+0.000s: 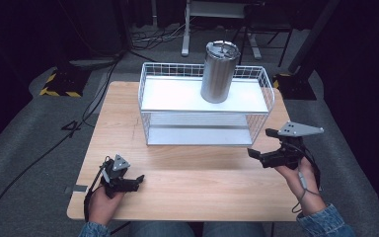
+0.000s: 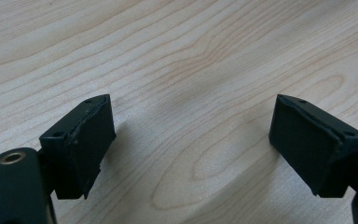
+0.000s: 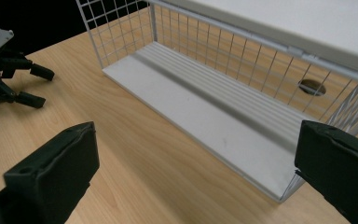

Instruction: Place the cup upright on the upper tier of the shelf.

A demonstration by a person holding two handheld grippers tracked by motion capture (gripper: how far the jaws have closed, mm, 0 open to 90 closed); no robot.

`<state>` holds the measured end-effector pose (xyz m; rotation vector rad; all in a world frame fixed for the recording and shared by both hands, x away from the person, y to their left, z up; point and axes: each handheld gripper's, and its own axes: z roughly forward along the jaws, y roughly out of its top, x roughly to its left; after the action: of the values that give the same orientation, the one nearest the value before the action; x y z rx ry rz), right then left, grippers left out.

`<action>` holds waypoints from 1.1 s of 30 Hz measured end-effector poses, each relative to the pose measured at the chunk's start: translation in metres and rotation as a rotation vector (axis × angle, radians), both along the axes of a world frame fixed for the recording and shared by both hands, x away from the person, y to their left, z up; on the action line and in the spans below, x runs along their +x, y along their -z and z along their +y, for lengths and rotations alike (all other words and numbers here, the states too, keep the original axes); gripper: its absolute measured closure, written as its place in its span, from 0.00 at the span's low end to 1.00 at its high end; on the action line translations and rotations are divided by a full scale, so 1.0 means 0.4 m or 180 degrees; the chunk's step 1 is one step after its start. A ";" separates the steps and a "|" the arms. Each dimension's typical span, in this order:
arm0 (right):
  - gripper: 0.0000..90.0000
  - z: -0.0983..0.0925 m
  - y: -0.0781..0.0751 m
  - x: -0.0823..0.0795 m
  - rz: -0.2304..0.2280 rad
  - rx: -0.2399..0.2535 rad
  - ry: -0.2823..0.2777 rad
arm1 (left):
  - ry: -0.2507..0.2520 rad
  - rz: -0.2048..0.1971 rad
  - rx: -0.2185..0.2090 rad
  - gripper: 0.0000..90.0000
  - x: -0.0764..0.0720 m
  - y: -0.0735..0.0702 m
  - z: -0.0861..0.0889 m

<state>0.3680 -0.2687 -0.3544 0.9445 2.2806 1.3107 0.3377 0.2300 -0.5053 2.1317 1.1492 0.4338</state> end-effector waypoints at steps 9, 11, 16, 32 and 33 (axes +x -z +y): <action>0.00 -0.011 0.110 -0.020 0.0230 0.0042 0.0021 | 0.0000 0.0000 0.0001 0.16 0.000 0.000 0.000; 0.00 -0.009 0.131 -0.022 0.0250 0.0008 0.0021 | 0.0001 0.0001 0.0000 0.16 0.000 0.000 0.000; 0.00 -0.003 0.179 -0.028 0.0251 -0.0043 -0.0002 | 0.0000 0.0000 0.0000 0.16 0.000 0.000 0.000; 0.01 0.018 0.301 -0.043 0.0424 -0.0169 0.0000 | 0.0002 0.0001 0.0000 0.16 0.000 0.000 0.000; 0.01 0.019 0.308 -0.044 0.0442 -0.0165 0.0004 | 0.0000 0.0000 0.0000 0.16 0.000 0.000 0.000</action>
<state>0.3502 -0.2610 -0.4775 1.0490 2.4044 1.2140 0.3377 0.2300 -0.5053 2.1317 1.1493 0.4336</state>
